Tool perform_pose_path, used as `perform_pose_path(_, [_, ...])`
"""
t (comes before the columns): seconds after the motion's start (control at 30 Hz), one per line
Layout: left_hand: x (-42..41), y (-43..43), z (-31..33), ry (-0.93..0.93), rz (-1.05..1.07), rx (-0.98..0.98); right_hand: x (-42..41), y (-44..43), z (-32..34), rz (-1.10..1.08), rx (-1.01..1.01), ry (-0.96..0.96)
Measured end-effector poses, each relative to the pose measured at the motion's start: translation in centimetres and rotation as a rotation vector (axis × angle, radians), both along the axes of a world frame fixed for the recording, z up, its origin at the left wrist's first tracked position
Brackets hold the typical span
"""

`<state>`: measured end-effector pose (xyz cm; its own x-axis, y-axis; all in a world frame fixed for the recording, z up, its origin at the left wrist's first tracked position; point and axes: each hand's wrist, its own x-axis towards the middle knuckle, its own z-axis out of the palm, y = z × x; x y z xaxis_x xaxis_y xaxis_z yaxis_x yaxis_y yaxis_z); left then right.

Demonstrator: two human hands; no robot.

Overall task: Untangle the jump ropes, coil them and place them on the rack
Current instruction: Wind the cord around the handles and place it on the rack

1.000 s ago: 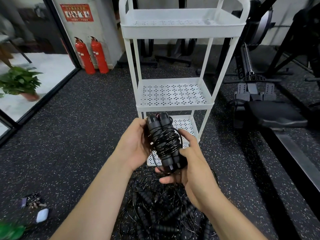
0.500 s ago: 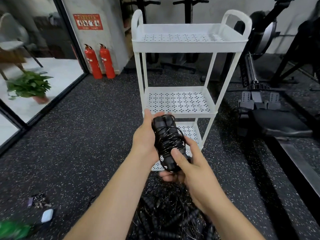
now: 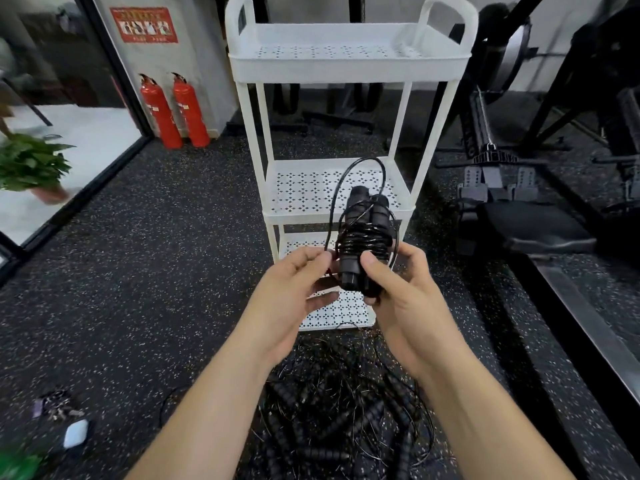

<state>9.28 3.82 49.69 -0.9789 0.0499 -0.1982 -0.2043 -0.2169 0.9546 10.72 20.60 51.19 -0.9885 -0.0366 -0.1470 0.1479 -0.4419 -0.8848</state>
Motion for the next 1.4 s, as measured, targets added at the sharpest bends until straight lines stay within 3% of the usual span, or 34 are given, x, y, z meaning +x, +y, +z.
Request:
perform_pose_path(0.27, [0.5,1.4,0.3,0.183,0.155,-0.265,-0.6,0.4,-0.4,-0.178,0.033,-0.007])
perform_pose_path(0.47, [0.6,1.8,0.8,0.195,0.148,-0.314,-0.3,0.6,-1.0,-0.217,0.131,-0.047])
perform_pose_path(0.7, [0.6,1.5,1.0,0.250,0.229,-0.351,0.4,-0.4,-1.3,-0.232,0.493,0.025])
perform_pose_path(0.8, [0.5,1.5,1.2,0.270,0.238,-0.370,0.9,-0.9,-1.5,-0.152,0.654,0.061])
perform_pose_path(1.0, [-0.7,0.2,1.5,0.248,0.305,-0.305,1.8,-1.8,-2.0,0.050,0.728,0.106])
perform_pose_path(1.1, [-1.8,-1.6,2.0,0.222,0.352,-0.247,2.6,-2.3,-2.1,0.236,0.673,0.082])
perform_pose_path(1.2, [-2.4,-3.2,2.2,0.205,0.346,-0.304,3.0,-2.4,-1.5,0.374,0.490,0.007])
perform_pose_path(1.4, [-2.6,-4.5,2.0,0.204,0.154,-0.409,2.3,-0.5,-0.1,0.638,0.406,-0.012])
